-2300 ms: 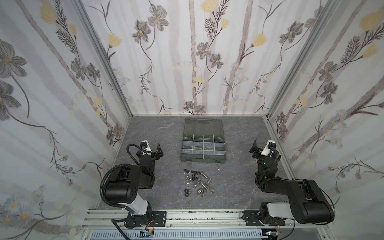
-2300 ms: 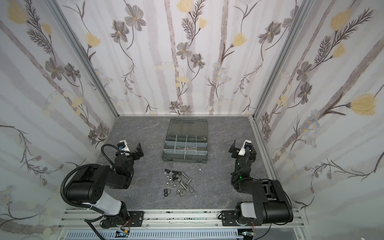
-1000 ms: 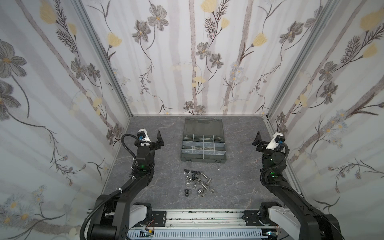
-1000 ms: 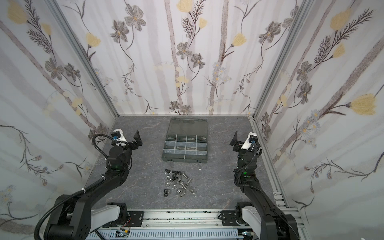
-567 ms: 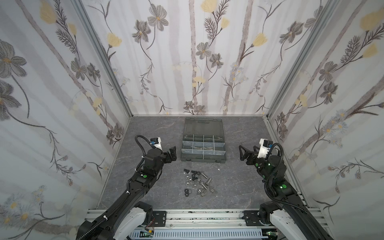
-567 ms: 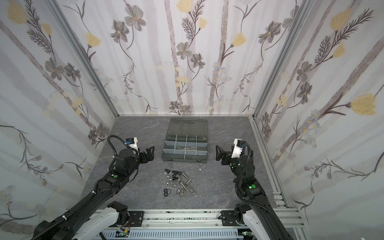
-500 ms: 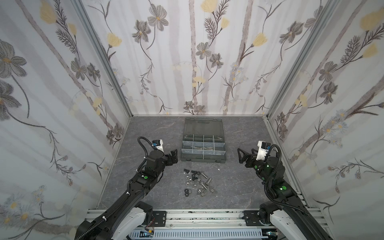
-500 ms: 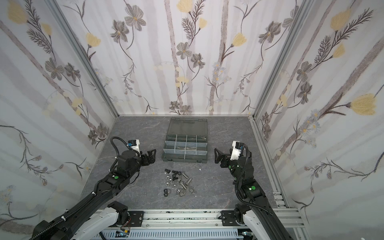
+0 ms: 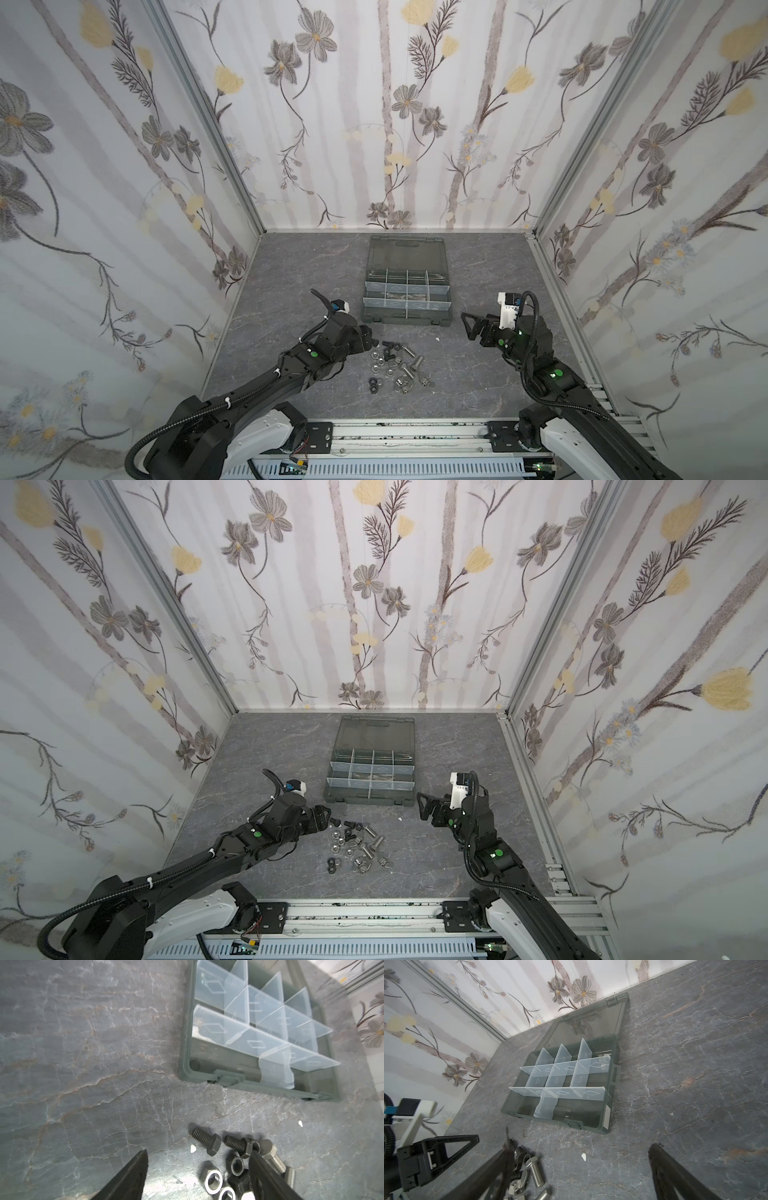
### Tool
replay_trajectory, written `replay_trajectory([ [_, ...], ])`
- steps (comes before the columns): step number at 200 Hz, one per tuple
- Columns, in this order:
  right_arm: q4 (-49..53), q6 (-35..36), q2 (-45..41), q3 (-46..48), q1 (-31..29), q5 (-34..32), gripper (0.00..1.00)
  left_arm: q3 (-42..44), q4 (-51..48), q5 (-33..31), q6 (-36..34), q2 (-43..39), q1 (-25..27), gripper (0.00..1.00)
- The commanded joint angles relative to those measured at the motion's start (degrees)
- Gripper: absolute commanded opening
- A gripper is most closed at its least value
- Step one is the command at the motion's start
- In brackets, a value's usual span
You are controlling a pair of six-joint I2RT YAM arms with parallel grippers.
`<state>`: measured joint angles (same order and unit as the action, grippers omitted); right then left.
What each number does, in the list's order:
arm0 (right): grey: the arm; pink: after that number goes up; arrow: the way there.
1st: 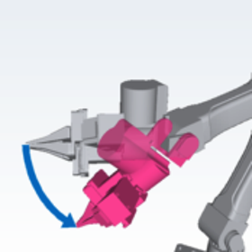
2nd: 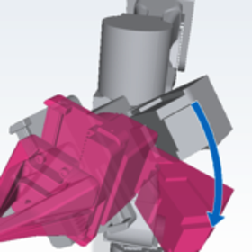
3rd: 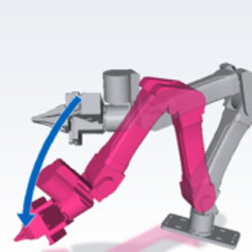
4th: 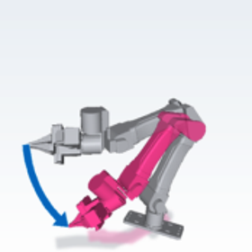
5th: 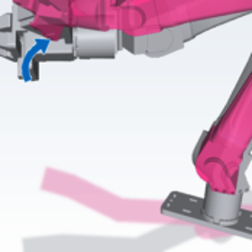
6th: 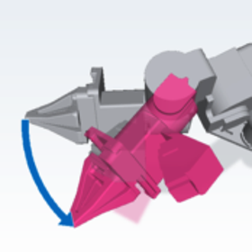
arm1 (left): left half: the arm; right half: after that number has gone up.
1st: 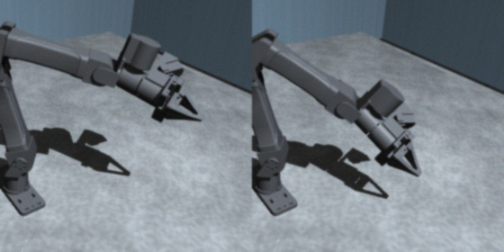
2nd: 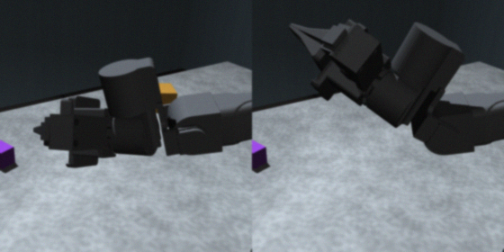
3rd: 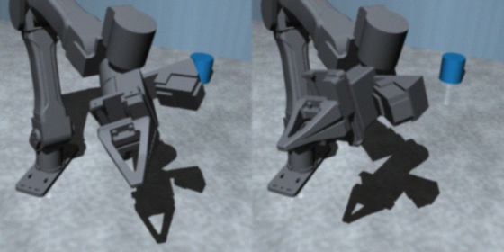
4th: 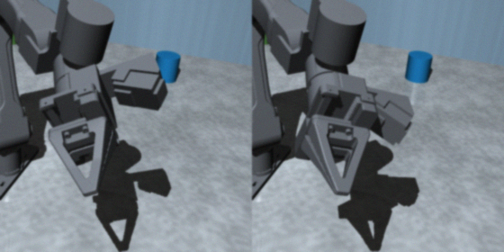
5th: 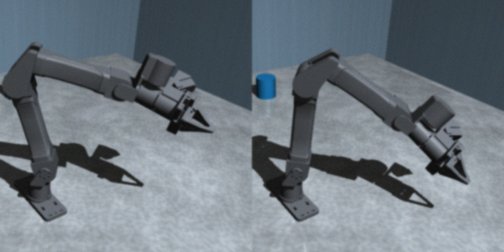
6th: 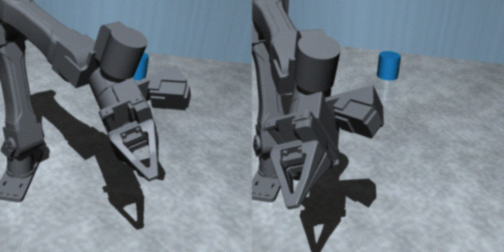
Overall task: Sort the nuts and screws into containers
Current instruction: 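Reach the left gripper to a black bolt while the right arm advances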
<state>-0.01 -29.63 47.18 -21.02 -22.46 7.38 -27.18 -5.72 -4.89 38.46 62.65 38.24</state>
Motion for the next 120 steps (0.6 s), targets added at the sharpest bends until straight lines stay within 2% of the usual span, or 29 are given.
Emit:
replay_trajectory([
  [1,-2.39,-2.1,1.14,-0.47,-0.21,3.2,1.0,-2.13,-0.26,-0.61,3.21,3.18,1.06,0.76],
  [84,-1.23,-2.6,5.57,-2.37,-1.07,4.92,1.0,-5.67,-0.1,-0.45,9.44,10.84,2.36,0.71],
  [120,-0.79,-2.19,7.98,-3.55,-1.11,7.58,1.0,-6.78,-0.09,-1.01,10.75,13.13,3.33,0.69],
])
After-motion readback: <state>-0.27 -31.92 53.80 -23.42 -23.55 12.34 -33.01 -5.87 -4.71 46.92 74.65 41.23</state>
